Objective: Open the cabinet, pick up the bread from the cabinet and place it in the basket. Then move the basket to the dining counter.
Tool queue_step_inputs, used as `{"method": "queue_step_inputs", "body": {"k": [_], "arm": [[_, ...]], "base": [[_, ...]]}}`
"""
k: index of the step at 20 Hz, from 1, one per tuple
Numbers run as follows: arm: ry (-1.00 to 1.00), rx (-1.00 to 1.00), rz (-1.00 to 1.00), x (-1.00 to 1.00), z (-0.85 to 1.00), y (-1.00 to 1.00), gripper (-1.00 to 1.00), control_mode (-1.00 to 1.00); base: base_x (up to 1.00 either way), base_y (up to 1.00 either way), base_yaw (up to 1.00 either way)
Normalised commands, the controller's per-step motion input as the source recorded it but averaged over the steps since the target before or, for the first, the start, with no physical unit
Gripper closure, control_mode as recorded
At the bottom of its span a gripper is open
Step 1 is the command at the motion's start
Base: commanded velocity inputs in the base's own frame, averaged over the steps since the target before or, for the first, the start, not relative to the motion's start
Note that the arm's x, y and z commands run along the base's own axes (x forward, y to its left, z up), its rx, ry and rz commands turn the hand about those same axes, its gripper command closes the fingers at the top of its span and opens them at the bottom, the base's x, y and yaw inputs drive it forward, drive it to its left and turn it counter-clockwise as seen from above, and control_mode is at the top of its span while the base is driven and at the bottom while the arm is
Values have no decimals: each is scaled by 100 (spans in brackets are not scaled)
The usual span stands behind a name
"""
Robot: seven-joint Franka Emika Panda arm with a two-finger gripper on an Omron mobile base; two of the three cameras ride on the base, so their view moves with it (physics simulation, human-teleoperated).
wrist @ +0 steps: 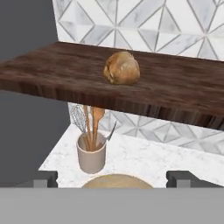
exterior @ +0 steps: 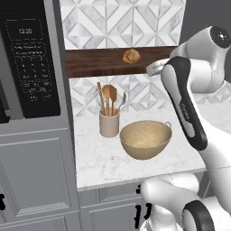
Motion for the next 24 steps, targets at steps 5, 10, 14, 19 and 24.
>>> {"method": "queue_step_inputs", "body": {"k": [5, 10, 14, 19, 24], "arm": [[-3, 0, 2, 75, 37, 12, -100, -100], [-6, 0, 2, 65, 0, 0, -100, -100], [0, 0, 3, 65, 0, 0, -100, -100], [3, 0, 2, 58, 0, 0, -100, -100], [1, 1, 3, 44, -4, 0, -100, -100]], "base": [[0, 0, 0], [0, 0, 0], [0, 0, 0], [0, 0, 0], [0, 0, 0]]}}
